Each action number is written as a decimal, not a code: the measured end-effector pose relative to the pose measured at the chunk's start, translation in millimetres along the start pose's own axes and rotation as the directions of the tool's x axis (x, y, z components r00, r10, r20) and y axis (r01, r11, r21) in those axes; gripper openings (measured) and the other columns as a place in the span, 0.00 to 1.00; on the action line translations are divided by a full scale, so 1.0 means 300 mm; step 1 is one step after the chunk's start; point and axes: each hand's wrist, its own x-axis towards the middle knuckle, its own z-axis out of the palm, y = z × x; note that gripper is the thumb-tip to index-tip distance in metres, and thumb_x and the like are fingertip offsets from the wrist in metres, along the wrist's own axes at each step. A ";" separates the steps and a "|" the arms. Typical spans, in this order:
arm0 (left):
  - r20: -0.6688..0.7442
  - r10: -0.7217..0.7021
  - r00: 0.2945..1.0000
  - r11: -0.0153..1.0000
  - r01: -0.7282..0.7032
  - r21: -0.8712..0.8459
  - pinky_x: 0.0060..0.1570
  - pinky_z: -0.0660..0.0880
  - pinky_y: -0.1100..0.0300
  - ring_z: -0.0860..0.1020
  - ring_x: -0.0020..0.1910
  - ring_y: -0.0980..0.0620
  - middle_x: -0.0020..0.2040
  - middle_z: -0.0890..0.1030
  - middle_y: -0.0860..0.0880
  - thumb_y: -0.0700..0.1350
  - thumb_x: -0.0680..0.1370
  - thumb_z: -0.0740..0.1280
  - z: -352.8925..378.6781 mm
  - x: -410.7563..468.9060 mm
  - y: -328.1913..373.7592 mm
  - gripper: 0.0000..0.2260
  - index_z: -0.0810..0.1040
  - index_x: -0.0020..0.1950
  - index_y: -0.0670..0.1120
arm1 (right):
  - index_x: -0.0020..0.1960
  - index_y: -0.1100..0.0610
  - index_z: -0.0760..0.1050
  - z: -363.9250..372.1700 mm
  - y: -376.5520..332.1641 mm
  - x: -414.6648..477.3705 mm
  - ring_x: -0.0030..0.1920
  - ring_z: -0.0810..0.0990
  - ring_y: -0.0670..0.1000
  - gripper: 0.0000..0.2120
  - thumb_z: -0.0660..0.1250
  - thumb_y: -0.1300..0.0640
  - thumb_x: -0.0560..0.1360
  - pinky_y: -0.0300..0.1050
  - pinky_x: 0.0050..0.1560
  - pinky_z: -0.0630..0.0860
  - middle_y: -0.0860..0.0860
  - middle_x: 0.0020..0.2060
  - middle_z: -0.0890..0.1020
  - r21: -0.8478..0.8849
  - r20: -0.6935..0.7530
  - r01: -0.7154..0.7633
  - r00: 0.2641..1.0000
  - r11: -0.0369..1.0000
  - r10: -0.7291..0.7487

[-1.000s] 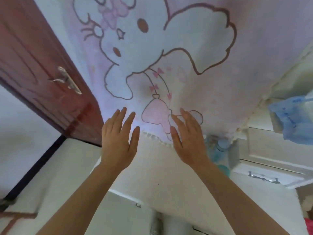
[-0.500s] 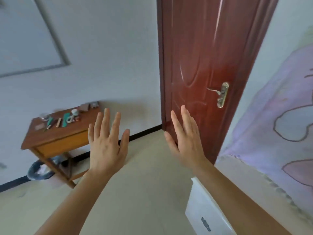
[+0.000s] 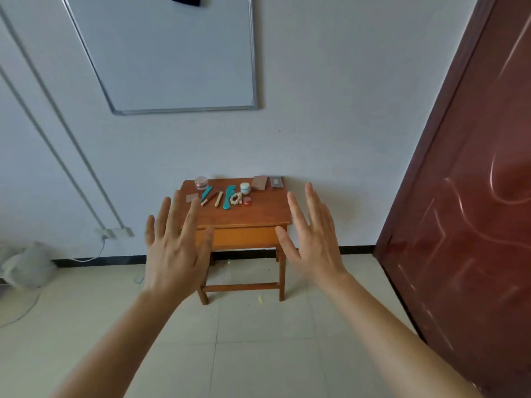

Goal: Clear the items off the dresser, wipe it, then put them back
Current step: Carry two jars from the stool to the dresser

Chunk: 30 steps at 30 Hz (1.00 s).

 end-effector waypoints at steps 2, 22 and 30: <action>0.033 -0.026 0.999 0.999 0.025 0.019 0.73 0.52 0.38 0.51 0.78 0.42 0.79 0.53 0.44 0.60 0.80 0.47 0.084 0.087 -0.062 0.28 0.53 0.79 0.52 | 0.81 0.50 0.45 0.109 0.038 0.085 0.79 0.47 0.54 0.33 0.52 0.39 0.81 0.58 0.76 0.57 0.54 0.80 0.42 0.022 0.010 -0.001 1.000 1.000 0.001; 0.186 -0.174 0.967 0.977 0.145 0.159 0.74 0.42 0.46 0.41 0.78 0.48 0.78 0.37 0.51 0.68 0.77 0.38 0.780 1.177 -0.453 0.33 0.46 0.79 0.56 | 0.80 0.45 0.46 0.917 0.433 1.130 0.78 0.54 0.55 0.32 0.53 0.38 0.80 0.48 0.69 0.61 0.51 0.80 0.44 0.064 0.157 -0.056 0.987 0.996 0.045; 0.411 -0.272 0.870 0.955 0.190 0.228 0.74 0.46 0.42 0.44 0.79 0.45 0.80 0.39 0.49 0.66 0.76 0.43 1.209 1.401 -0.782 0.33 0.41 0.79 0.56 | 0.80 0.48 0.47 1.295 0.557 1.255 0.76 0.62 0.57 0.32 0.56 0.44 0.81 0.52 0.67 0.73 0.53 0.80 0.47 -0.039 0.364 -0.141 0.920 0.989 0.145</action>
